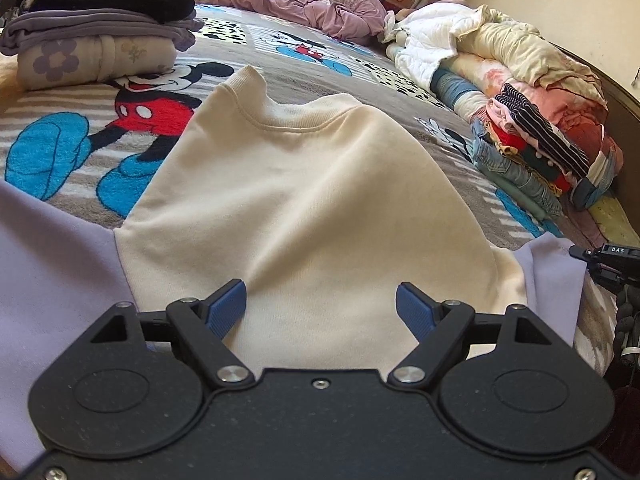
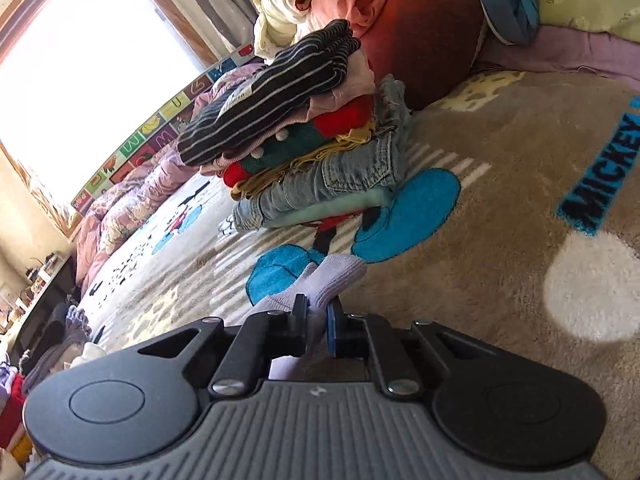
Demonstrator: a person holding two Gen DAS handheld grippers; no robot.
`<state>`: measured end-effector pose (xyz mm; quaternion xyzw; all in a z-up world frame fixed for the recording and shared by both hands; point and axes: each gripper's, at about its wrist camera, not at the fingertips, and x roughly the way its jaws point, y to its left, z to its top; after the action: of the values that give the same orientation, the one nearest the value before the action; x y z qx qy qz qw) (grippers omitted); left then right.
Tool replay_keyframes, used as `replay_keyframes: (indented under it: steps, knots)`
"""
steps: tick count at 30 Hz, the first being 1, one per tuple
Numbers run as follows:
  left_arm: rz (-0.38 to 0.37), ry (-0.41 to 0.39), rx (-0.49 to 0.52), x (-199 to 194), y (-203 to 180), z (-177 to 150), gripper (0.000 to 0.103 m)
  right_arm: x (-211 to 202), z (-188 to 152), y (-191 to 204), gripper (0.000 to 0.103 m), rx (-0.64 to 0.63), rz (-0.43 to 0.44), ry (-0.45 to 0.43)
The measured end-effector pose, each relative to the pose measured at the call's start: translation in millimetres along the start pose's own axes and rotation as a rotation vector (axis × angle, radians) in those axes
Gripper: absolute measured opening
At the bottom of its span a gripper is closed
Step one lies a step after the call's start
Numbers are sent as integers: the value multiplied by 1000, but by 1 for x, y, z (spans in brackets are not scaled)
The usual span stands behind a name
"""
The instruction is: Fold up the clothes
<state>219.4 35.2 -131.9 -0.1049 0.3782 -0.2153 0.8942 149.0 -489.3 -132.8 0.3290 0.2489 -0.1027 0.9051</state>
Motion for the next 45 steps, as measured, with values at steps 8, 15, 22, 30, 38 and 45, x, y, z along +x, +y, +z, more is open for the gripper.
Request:
replay_keyframes:
  steps: [8, 15, 22, 30, 38, 45]
  knots:
    - [13, -3, 50, 1, -4, -2, 84, -25, -17, 28, 32, -179, -48, -68]
    - [10, -67, 47, -21, -1, -5, 84, -50, -33, 54, 38, -341, -87, -143]
    - [55, -190, 173, -72, -13, -25, 84, -101, -115, 135, 37, -814, 205, -94]
    - [129, -283, 389, -121, -41, -74, 83, -156, -225, 192, 39, -1337, 426, -61]
    - [154, -219, 475, -125, -60, -106, 64, -158, -282, 205, 37, -1580, 396, -29]
    - [199, -9, 489, -92, -59, -125, 63, -148, -291, 206, 38, -1596, 426, 30]
